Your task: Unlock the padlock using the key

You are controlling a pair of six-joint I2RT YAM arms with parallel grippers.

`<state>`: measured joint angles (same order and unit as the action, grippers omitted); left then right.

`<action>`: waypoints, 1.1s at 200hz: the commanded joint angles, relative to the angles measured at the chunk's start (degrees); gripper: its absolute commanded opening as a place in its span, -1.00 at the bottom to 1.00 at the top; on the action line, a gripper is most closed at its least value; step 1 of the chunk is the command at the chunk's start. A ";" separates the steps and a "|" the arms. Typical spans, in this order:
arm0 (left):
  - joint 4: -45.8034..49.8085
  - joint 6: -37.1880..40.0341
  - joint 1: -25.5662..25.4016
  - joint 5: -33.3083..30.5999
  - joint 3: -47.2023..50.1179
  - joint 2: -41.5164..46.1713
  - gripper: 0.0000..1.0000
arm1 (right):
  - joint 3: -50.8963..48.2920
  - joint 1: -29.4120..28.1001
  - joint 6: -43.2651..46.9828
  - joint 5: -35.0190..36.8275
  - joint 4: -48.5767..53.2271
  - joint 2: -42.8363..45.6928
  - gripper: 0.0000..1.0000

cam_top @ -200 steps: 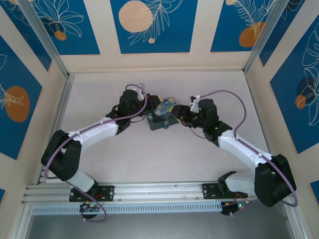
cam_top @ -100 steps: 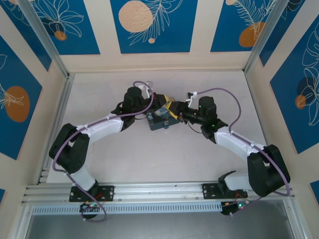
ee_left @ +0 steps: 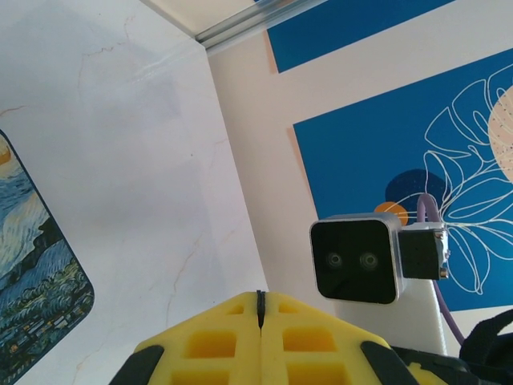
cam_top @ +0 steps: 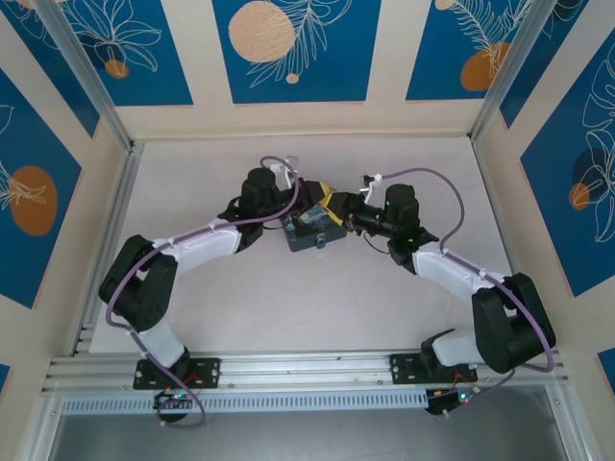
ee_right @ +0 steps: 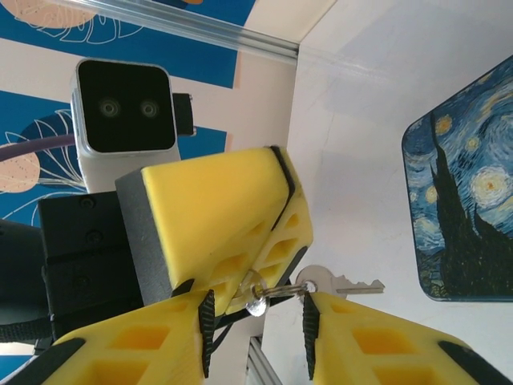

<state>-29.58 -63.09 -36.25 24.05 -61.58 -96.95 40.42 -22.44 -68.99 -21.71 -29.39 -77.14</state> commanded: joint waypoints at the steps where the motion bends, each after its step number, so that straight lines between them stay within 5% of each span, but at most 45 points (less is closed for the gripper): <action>1: -1.96 -0.47 -1.13 2.13 -2.12 -0.62 -1.00 | -1.01 1.13 1.45 -0.71 -0.84 0.56 -0.26; 135: -1.44 -0.81 -1.65 3.05 -2.99 -1.41 -1.00 | 0.04 0.96 4.30 -3.41 -3.57 -0.59 -0.35; 220: -1.00 -1.42 -2.09 3.07 -3.06 -2.38 -1.00 | 0.53 0.72 3.16 -4.76 -5.97 -1.96 -0.67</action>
<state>-29.56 -64.16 -36.93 25.43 -62.74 -98.10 39.97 -21.12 -66.00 -24.64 -32.67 -78.54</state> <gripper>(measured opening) 0.048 0.203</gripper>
